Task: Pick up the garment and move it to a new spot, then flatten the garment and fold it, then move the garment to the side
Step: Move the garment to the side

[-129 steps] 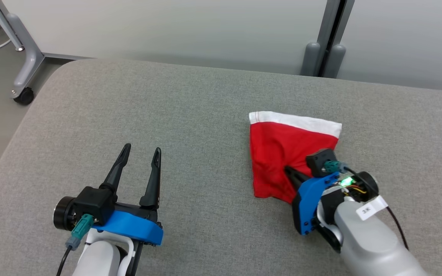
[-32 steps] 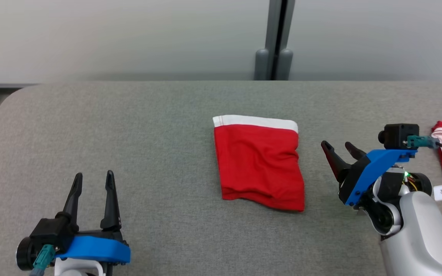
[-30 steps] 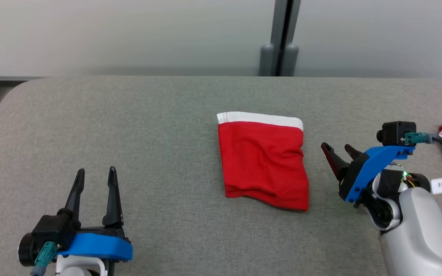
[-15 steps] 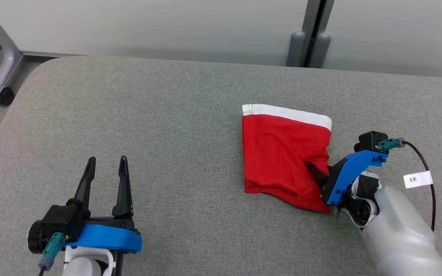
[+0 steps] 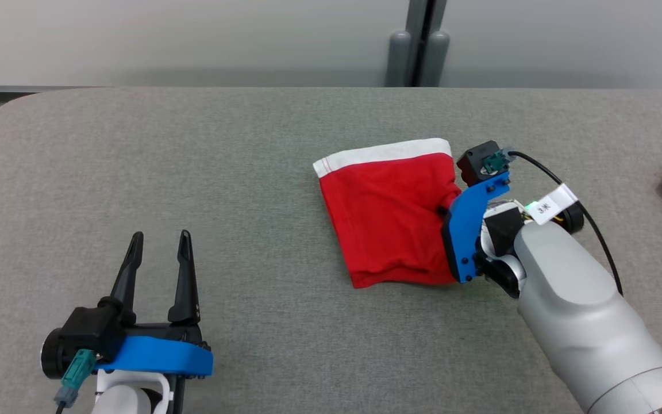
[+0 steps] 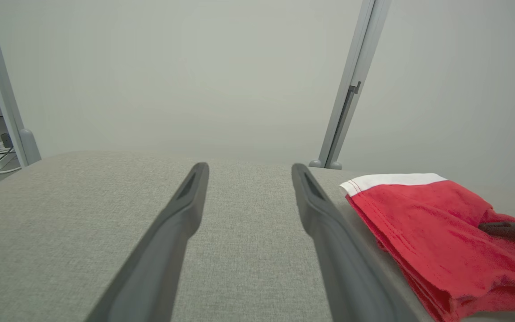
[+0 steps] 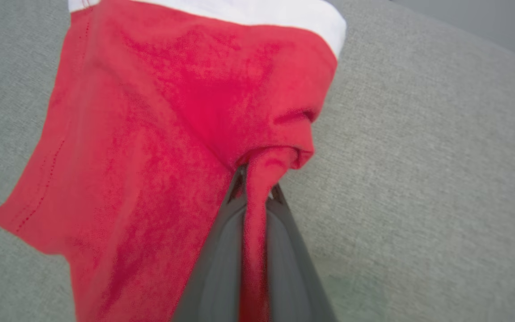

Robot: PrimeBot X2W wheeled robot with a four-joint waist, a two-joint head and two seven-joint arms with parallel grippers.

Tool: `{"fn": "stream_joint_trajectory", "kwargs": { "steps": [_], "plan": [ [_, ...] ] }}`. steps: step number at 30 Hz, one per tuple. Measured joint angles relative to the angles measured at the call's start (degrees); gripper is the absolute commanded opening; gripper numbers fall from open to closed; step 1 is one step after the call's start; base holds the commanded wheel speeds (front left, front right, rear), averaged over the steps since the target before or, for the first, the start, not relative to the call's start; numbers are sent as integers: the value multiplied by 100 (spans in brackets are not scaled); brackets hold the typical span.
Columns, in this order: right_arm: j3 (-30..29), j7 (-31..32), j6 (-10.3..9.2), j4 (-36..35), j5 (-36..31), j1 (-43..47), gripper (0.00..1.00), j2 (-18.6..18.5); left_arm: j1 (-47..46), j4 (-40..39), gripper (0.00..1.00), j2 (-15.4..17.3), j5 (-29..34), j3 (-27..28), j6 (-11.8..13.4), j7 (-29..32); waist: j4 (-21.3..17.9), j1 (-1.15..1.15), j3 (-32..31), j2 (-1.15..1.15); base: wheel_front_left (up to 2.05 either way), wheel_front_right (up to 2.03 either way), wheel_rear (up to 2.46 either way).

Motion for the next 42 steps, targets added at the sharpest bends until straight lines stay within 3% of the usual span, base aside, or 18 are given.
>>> {"fn": "stream_joint_trajectory", "kwargs": {
  "steps": [3, 8, 9, 10, 16, 23, 34, 38, 42],
  "plan": [
    [693, 411, 1, -531, 260, -99, 0, -244, 3, -70, 100, -1, 0, 48, 0, 0, -266, 0, 45, 0, 0, 0, 0],
    [1361, 820, 1, -1496, 916, -264, 0, -1151, -53, -159, 100, -9, -19, 20, 0, 0, -749, 0, 109, 0, 0, 0, 0],
    [1361, 820, 1, -1496, 916, -264, 0, -1151, -53, -159, 100, -9, -19, 20, 0, 0, -749, 0, 109, 0, 0, 0, 0],
    [1443, 932, 0, -1734, 1141, -288, 0, -1503, -115, -194, 100, -11, -27, -9, 0, -1, -955, 0, 164, 0, 0, 0, 0],
    [1376, 757, 1, -2146, 1347, -514, 0, -2394, -382, -229, 100, 82, -15, -180, 0, 0, -1473, 0, 417, 0, 0, 0, 0],
    [1212, 355, 1, -1887, 1135, -592, 0, -2997, -680, -215, 100, 359, 2, -437, 0, 0, -1713, 0, 872, 0, 0, 0, 0],
    [646, -547, 2, -1111, 99, -645, 0, -3359, -886, -390, 100, 903, -13, -499, -20, 13, -1868, 0, 1504, 0, 0, 0, 0],
    [-46, -996, 2, -595, -498, -673, 0, -3204, -979, -587, 100, 1093, -3, -457, -21, 133, -1961, 0, 1725, 0, 0, 0, 0],
    [-847, -1310, 2, -124, -1038, -724, 0, -2799, -985, -734, 100, 1189, 36, -483, -16, 279, -2032, 1, 1862, 0, 0, 0, 0]
  ]
}}
